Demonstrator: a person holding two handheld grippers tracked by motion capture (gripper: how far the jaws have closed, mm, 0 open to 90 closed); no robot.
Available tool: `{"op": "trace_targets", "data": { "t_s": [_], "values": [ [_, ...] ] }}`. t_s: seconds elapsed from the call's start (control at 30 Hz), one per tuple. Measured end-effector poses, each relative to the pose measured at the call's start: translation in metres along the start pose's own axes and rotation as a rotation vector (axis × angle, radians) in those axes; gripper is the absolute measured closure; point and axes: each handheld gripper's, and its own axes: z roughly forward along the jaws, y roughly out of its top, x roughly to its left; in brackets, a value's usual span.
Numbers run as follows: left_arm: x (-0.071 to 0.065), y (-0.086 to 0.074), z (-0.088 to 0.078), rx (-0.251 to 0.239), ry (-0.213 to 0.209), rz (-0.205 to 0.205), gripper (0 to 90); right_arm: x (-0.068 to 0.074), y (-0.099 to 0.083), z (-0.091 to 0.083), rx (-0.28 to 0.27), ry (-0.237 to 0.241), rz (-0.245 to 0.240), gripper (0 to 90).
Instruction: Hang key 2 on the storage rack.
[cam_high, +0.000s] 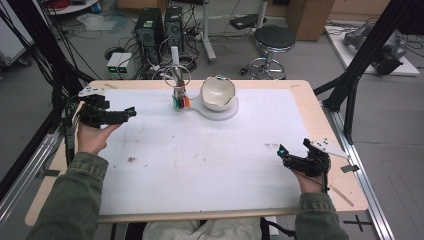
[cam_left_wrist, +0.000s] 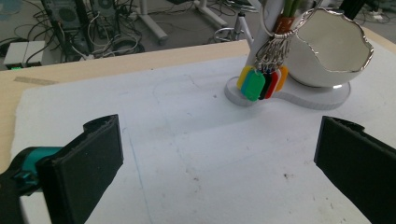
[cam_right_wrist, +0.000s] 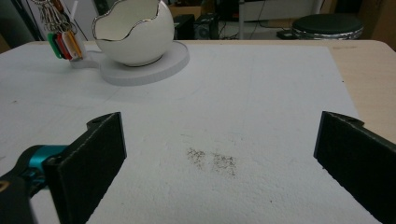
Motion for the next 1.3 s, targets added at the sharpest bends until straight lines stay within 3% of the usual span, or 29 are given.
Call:
{"op": "trace_targets", "data": {
  "t_s": [0.23,0.47,0.7,0.83,1.0,1.3],
  "values": [
    [0.001,-0.012,-0.008,-0.006,-0.006,-0.005,1.6,0.003,0.0,0.001,0.007,0.008,-0.01,1.4],
    [0.009,-0.028,-0.016,-0.032,0.014,-0.035,1.6,0.003,0.0,0.002,0.01,0.01,-0.013,1.4],
    [0.012,-0.043,-0.02,-0.077,-0.033,-0.022,1.6,0.003,0.0,0.002,0.011,0.008,-0.015,1.4],
    [0.013,-0.05,-0.023,-0.086,-0.012,-0.004,1.6,0.003,0.0,0.002,0.012,0.007,-0.015,1.4],
    [0.016,-0.063,-0.025,-0.101,0.005,-0.016,1.6,0.003,0.0,0.002,0.011,0.005,-0.016,1.4],
    [0.022,-0.085,-0.031,-0.078,0.041,-0.014,1.6,0.003,0.0,0.003,0.009,0.007,-0.019,1.4]
  ]
}}
